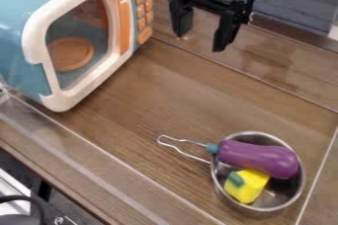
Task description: Remove the eggplant from inside the silver pot and put it on the table
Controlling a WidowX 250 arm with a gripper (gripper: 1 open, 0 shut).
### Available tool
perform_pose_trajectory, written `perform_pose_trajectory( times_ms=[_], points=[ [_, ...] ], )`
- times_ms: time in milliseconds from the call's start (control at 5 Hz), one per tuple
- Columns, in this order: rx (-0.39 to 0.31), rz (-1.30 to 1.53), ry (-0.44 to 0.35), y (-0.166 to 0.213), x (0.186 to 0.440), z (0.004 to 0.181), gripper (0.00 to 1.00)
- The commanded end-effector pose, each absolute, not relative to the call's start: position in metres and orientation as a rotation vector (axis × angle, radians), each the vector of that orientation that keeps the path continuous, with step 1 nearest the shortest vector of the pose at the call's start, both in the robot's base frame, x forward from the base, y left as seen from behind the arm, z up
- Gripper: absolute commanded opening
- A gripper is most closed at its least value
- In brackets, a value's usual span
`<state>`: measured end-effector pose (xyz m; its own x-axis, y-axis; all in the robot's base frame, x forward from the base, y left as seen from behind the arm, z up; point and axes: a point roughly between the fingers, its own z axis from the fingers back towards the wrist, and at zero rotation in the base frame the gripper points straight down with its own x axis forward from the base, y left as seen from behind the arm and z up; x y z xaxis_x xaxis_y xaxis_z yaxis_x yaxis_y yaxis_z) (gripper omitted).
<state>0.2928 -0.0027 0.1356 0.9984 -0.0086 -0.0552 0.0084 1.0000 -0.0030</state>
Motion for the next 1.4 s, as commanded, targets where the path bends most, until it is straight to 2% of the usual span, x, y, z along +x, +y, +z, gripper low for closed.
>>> perform_pose_trajectory(
  times_ms=[0,200,400,600,1200],
  points=[
    [-0.021,-0.254,0.133,-0.03,0.272,0.106,1.0],
    [-0.046,-0.506,0.136,-0.08,0.247,0.091,1.0],
    [-0.037,-0.757,0.108,-0.111,0.232,0.078,1.0],
    [0.003,-0.888,0.053,-0.117,0.227,0.072,1.0],
    [0.088,-0.867,-0.031,-0.113,0.237,0.074,1.0]
  ],
)
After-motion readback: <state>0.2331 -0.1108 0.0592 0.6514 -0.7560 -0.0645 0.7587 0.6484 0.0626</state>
